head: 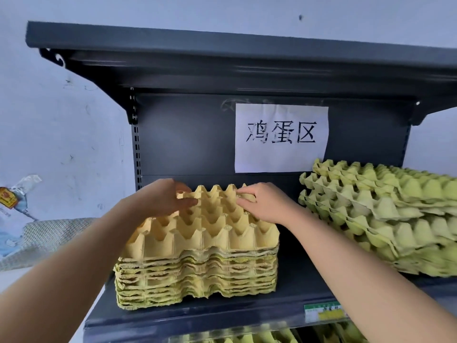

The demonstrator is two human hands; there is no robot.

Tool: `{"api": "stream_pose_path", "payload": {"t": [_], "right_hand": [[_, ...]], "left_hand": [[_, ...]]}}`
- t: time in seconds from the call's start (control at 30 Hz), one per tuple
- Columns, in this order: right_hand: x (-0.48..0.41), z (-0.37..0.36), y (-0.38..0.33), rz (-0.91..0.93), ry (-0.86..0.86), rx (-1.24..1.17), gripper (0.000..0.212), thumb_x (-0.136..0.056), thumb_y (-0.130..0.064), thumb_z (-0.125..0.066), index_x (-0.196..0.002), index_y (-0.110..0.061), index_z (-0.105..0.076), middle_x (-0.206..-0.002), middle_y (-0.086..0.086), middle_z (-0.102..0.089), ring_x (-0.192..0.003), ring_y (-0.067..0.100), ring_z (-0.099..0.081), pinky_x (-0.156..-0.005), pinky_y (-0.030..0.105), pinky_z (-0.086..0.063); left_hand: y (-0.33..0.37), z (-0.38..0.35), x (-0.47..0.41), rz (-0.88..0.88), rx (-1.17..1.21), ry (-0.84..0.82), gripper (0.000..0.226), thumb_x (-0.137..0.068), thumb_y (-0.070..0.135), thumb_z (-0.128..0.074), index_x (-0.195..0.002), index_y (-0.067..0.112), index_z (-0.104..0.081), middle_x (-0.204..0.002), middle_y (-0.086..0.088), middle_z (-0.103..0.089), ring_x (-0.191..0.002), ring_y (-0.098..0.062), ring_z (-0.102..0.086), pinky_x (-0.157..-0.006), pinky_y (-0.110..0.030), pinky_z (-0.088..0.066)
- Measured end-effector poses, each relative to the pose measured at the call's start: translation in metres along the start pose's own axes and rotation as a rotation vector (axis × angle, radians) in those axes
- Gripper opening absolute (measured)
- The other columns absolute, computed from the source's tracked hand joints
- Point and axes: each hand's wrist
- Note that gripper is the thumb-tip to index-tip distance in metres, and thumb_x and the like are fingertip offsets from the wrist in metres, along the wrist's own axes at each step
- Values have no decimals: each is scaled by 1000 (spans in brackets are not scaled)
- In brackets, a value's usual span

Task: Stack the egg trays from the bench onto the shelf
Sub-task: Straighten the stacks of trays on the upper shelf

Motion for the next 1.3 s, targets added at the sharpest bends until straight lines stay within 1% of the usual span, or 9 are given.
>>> {"api": "stream_pose_path", "payload": {"t": [0.27,0.4,0.47,0.6,0.7,0.8,0.93,1.1,1.3], "right_hand": [[123,75,26,-39,176,4,42,-90,-50,-52,-130,-35,-56,-119,-2,-66,-87,10,-64,-86,29,-49],[173,125,72,-93,242,52,45,-92,-45,-54,-134,-30,-53,-134,-6,-55,-71,-23,-51,-91,23,-40],[190,147,109,-159,270,82,48,-91,-44,-56,-136,-27,-51,-140,-7,-50,-108,-7,-52,-98,25,-35],[198,177,208,-255,314,122,51,-89,-41,-61,-135,-24,-52,-138,2,-52,-104,13,-59,-91,23,-38],[192,191,283,-316,257,194,64,-85,-45,-64,-141,-21,-44,-148,15,-38,-138,24,-33,-110,31,-28],[187,202,334,-396,178,142,80,-81,-55,-64,-148,-29,-29,-154,24,-18,-145,30,-14,-115,38,-20],[179,213,368,-428,172,72,104,-59,-75,-68,-147,-39,-25,-157,16,-3,-145,32,-9,-116,43,-22],[175,210,397,-306,180,-303,96,-40,-70,-79,-123,-28,-60,-118,-7,-65,-103,6,-61,-90,25,-47],[166,221,392,-177,413,-396,63,-45,-71,-79,-86,-24,-69,-86,-10,-72,-81,7,-68,-79,34,-56]], "left_hand": [[125,-22,62,-258,15,245,43,-85,57,-58,-114,28,-68,-107,12,-70,-93,-11,-65,-86,-34,-52],[204,-45,65,-352,97,264,48,-84,60,-56,-120,29,-65,-112,15,-68,-102,-7,-63,-91,-36,-52],[242,-62,59,-389,118,275,50,-84,59,-57,-123,27,-64,-117,13,-67,-105,-9,-62,-91,-35,-52],[311,-100,30,-403,179,295,60,-85,58,-59,-135,26,-53,-133,7,-58,-118,-14,-56,-95,-37,-49],[356,-120,4,-360,194,281,70,-84,59,-60,-144,29,-40,-144,-1,-46,-116,-22,-57,-98,-39,-46],[389,-132,-17,-279,155,249,76,-81,61,-62,-147,36,-31,-149,-3,-36,-106,-20,-61,-100,-39,-44],[397,-140,-32,-187,125,269,68,-75,51,-75,-135,27,-52,-149,0,-32,-89,-11,-54,-84,-22,-40],[399,-144,-41,-180,153,342,59,-69,48,-80,-119,20,-64,-134,1,-51,-113,-19,-55,-88,-26,-41],[403,-132,-35,-200,220,468,39,-76,35,-78,-107,16,-64,-87,13,-57,-74,-1,-52,-62,-9,-36]]}}
Point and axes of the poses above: each hand's wrist, its own x-axis away from the middle knuckle, its own z-axis out of the back of the hand, y = z × x
